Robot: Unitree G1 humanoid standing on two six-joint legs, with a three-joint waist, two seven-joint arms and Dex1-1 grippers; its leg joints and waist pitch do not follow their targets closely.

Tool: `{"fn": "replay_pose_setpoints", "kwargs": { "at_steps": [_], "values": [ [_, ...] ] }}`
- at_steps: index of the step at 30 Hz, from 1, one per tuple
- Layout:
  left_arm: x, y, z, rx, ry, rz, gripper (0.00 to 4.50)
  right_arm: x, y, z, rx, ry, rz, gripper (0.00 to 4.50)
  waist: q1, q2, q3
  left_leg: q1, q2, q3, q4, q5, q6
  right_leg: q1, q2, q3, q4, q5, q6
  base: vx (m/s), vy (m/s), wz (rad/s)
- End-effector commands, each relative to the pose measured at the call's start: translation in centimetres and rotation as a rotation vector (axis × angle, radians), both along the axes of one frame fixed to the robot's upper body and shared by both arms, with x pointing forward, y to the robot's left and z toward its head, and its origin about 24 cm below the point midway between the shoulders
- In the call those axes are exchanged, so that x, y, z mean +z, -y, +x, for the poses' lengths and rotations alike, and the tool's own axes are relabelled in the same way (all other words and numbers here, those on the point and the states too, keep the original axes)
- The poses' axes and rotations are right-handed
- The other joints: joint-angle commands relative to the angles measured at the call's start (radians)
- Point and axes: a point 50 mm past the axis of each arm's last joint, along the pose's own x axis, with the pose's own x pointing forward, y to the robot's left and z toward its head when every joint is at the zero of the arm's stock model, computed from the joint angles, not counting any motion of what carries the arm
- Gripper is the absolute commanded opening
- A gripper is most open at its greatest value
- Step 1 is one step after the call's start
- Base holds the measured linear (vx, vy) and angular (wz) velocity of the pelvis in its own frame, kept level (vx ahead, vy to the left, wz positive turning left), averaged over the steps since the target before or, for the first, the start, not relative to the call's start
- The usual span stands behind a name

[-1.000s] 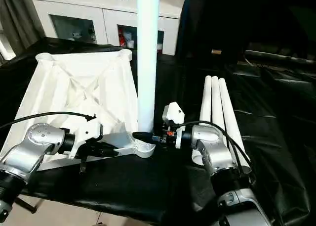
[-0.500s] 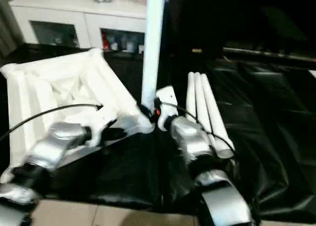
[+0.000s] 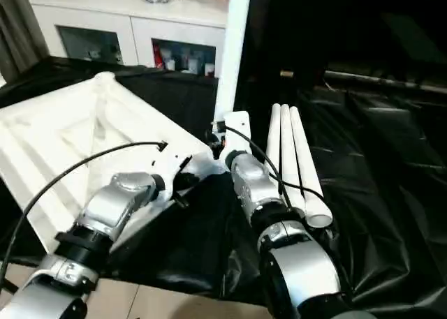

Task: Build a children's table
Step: Rotate leg to tighten

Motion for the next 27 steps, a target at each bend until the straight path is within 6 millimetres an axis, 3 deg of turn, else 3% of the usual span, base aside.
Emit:
{"fn": "replay_pose_setpoints", "kwargs": {
  "at_steps": [1,6,7,10,14,18,22,24,26,27],
  "values": [
    [0.2,-1.5,0.5,0.058,0.016,0.07,0.0,-5.2,1.0,-2.5,-0.02,-0.235,-0.068,1.87,0.002,0.016,-0.031,-0.015,0.047,-0.01,-0.085,-0.315,0.002,0.027,-0.083,0.066,-0.123,-0.473,-0.058,0.0,0.0,0.0],
    [0.3,-1.9,0.6,0.063,0.02,0.09,0.0,-4.8,0.6,-2.2,-0.007,-0.215,-0.071,1.87,0.0,0.019,-0.03,-0.016,0.049,-0.009,-0.087,-0.309,0.0,0.028,-0.084,0.069,-0.117,-0.427,-0.083,0.0,0.0,0.0],
    [0.3,-2.0,0.6,0.055,0.026,0.095,0.0,-4.6,0.4,-2.2,0.017,-0.206,-0.057,2.22,0.0,0.019,-0.031,-0.017,0.05,-0.009,-0.087,-0.3,0.003,0.03,-0.084,0.069,-0.115,-0.407,-0.089,0.0,0.0,0.0],
    [0.4,-2.1,0.7,0.037,0.044,0.11,0.0,-3.9,-0.2,-2.0,0.071,-0.184,-0.004,2.62,0.0,0.021,-0.032,-0.019,0.052,-0.007,-0.088,-0.276,0.01,0.034,-0.082,0.071,-0.109,-0.345,-0.109,0.0,0.0,0.0],
    [0.5,-2.3,0.7,0.013,0.067,0.122,0.0,-3.0,-0.4,-1.5,0.102,-0.153,0.033,2.93,-0.002,0.018,-0.038,-0.024,0.053,-0.001,-0.083,-0.19,0.022,0.045,-0.08,0.071,-0.092,-0.21,-0.152,0.0,0.0,0.0],
    [0.8,-2.4,0.8,-0.023,0.1,0.123,0.0,-2.0,-0.6,-1.1,0.15,-0.109,0.069,3.36,-0.004,0.024,-0.039,-0.023,0.056,0.01,-0.079,-0.139,0.039,0.047,-0.081,0.071,-0.088,-0.162,-0.178,0.0,0.0,0.0],
    [1.0,-3.1,0.6,-0.057,0.111,0.126,0.0,-0.7,-0.2,-0.7,0.213,-0.051,0.097,3.64,-0.009,0.028,-0.046,-0.024,0.059,0.015,-0.069,-0.047,0.055,0.055,-0.077,0.07,-0.068,-0.003,-0.219,0.0,0.0,0.0],
    [1.1,-3.7,0.5,-0.1,0.122,0.126,0.0,0.0,0.2,-0.9,0.341,0.001,0.105,3.86,-0.01,0.027,-0.05,-0.023,0.056,0.018,-0.061,0.005,0.072,0.054,-0.073,0.07,-0.06,0.09,-0.241,0.0,0.0,0.0],
    [1.3,-3.9,0.4,-0.143,0.14,0.123,0.0,0.3,0.6,-1.2,0.417,0.034,0.094,3.97,-0.009,0.025,-0.058,-0.026,0.052,0.019,-0.049,0.071,0.114,0.057,-0.07,0.07,-0.047,0.207,-0.251,0.0,0.0,0.0],
    [1.3,-4.2,0.3,-0.173,0.14,0.121,0.0,0.6,1.0,-1.6,0.486,0.078,0.06,4.08,-0.01,0.023,-0.058,-0.031,0.047,0.019,-0.04,0.137,0.169,0.056,-0.064,0.065,-0.04,0.3,-0.264,0.0,0.0,0.0]
  ]
}}
